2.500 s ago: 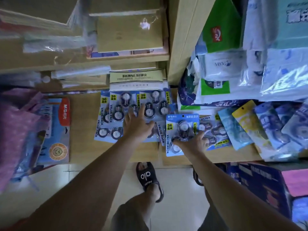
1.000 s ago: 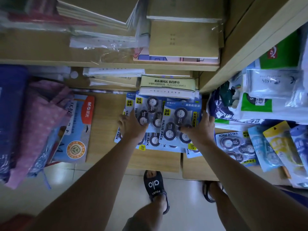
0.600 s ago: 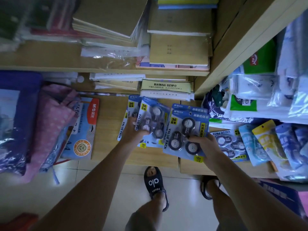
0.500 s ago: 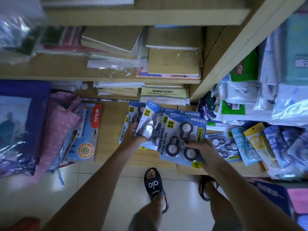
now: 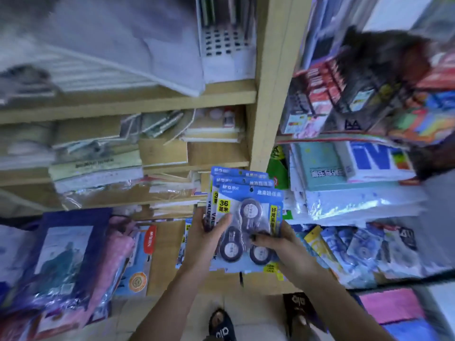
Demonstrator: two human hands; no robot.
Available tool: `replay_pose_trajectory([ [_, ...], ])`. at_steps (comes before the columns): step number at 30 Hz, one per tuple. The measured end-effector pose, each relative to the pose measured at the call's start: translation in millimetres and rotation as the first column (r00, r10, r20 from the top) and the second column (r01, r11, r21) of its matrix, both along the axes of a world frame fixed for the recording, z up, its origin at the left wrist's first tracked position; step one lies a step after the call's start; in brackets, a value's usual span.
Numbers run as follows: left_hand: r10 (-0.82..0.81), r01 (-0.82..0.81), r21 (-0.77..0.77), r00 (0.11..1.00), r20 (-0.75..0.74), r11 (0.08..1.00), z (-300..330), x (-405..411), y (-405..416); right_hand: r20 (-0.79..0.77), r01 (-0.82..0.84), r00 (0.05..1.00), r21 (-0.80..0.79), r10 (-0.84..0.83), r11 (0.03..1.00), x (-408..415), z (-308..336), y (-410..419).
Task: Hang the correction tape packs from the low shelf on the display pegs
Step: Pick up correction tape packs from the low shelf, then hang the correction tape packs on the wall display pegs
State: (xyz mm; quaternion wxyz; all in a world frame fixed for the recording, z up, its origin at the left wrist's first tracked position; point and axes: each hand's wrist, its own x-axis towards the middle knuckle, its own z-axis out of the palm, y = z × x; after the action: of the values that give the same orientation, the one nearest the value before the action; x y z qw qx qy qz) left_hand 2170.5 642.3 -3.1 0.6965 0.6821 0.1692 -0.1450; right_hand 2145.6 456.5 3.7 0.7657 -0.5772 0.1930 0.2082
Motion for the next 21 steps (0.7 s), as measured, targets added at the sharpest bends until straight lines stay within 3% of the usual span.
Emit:
replay_pose_trajectory([
  [9, -0.124, 0.152, -0.035, 0.900, 0.418, 0.988, 168, 18, -77, 0.428, 0.016, 0.901, -0.186, 0.066, 0.982, -3, 168, -75],
  [21, 0.001, 0.124, -0.131, 0.725, 0.689, 0.984, 339, 60, -182, 0.760, 0.195, 0.648, -0.224, 0.046, 0.955, 13, 340, -171],
])
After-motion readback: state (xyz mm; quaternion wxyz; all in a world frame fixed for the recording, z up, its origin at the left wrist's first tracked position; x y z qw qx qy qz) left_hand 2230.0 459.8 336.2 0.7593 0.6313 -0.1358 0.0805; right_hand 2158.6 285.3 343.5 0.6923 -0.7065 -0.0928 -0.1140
